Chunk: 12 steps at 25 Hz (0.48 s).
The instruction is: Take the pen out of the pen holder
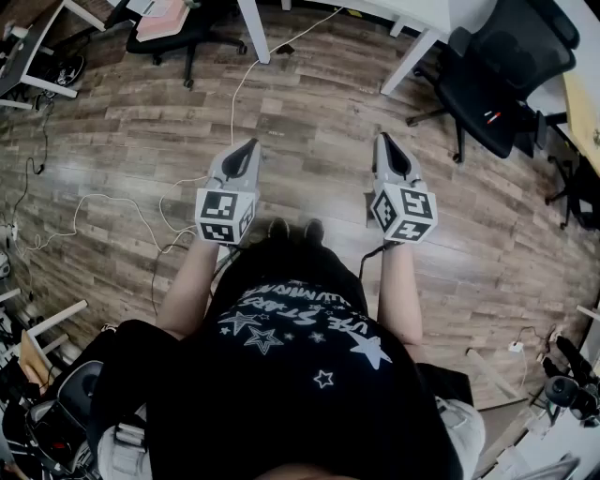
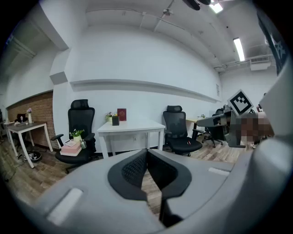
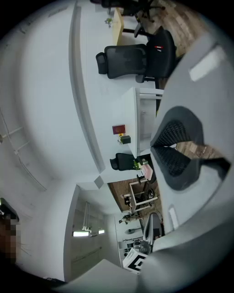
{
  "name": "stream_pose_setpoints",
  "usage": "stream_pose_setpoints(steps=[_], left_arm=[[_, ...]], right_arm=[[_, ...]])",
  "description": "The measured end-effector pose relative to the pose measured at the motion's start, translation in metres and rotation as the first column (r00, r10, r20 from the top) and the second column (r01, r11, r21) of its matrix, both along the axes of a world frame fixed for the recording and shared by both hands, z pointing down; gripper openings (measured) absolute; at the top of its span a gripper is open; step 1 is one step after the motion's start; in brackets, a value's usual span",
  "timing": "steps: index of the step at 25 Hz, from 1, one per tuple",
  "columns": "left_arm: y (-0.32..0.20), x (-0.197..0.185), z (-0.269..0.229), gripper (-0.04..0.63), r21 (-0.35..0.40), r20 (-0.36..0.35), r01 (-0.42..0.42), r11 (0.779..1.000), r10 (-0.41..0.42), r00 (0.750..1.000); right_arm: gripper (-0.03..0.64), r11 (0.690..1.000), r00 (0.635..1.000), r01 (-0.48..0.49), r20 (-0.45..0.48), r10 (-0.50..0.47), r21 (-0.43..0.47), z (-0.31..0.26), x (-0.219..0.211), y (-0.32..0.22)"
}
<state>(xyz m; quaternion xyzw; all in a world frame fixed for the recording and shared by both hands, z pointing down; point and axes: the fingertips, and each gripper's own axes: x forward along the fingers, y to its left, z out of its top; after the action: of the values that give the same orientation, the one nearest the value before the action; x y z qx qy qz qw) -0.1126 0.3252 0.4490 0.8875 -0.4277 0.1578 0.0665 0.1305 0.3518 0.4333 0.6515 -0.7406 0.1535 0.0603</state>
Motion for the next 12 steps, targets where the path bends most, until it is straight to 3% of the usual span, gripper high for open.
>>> stream_pose_setpoints(steps=[12], left_arm=[[-0.022, -0.032, -0.008, 0.011, 0.013, -0.032, 0.005, 1.000, -0.004, 0.999]], right_arm=[[0.005, 1.000, 1.000, 0.010, -0.029, -0.009, 0.016, -0.016, -0.034, -0.015]])
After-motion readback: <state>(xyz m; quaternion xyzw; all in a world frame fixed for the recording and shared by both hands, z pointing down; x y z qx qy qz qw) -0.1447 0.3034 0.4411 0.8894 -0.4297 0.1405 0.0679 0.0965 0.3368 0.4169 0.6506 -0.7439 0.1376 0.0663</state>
